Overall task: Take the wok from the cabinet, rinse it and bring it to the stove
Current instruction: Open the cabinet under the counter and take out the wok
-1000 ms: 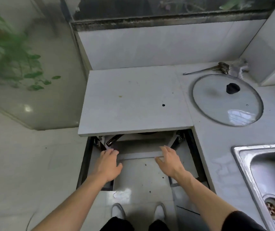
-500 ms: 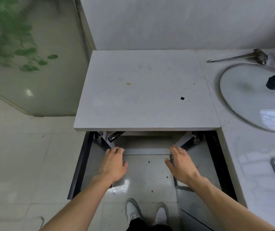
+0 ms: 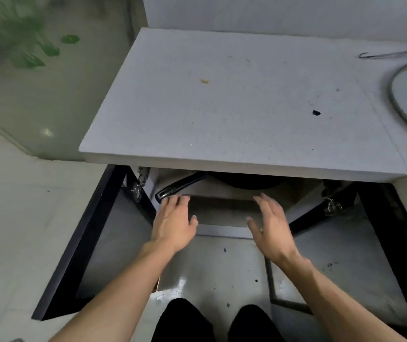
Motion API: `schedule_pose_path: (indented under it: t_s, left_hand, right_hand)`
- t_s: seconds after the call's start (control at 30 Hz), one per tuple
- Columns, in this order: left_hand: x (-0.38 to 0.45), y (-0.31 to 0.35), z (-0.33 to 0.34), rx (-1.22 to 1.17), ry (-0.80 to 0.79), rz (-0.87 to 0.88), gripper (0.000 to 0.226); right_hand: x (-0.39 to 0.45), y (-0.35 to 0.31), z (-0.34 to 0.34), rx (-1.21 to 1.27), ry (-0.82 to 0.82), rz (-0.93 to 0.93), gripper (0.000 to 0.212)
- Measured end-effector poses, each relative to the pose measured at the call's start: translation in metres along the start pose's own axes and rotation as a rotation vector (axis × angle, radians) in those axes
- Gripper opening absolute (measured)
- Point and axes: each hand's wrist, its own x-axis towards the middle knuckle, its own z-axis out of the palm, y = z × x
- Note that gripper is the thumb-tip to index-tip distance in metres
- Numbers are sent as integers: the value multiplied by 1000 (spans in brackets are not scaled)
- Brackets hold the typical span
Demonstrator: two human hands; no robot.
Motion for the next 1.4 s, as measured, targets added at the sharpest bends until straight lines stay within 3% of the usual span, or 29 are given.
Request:
schedule_pose_path:
  t_s: [0.33,0.5,0.6,0.73,0.87,1.07,1.4]
  left_hand:
    - [73,-6,83,148,371,152,55]
    - [105,-22,112,344,411,151,64]
    - [115,-26,120,430,466,161,56]
    - [114,-24,113,431,453,172,45]
    - [102,-16,112,412,437,171,48]
    - [69,-18,113,332,408,240,37]
    - [47,-17,119,253,348,229,28]
  right_hand:
    - [67,63,84,0,279,-193,52]
    - [90,93,119,-65,412,-251,52]
    - [100,100,126,-55,471,-241,48]
    - [105,99,124,-51,500,-243,43]
    - [100,101,120,-54,508,-227,44]
    - [78,111,127,-76,629,-339,34]
    - [66,122,128,-101,724,-453,36]
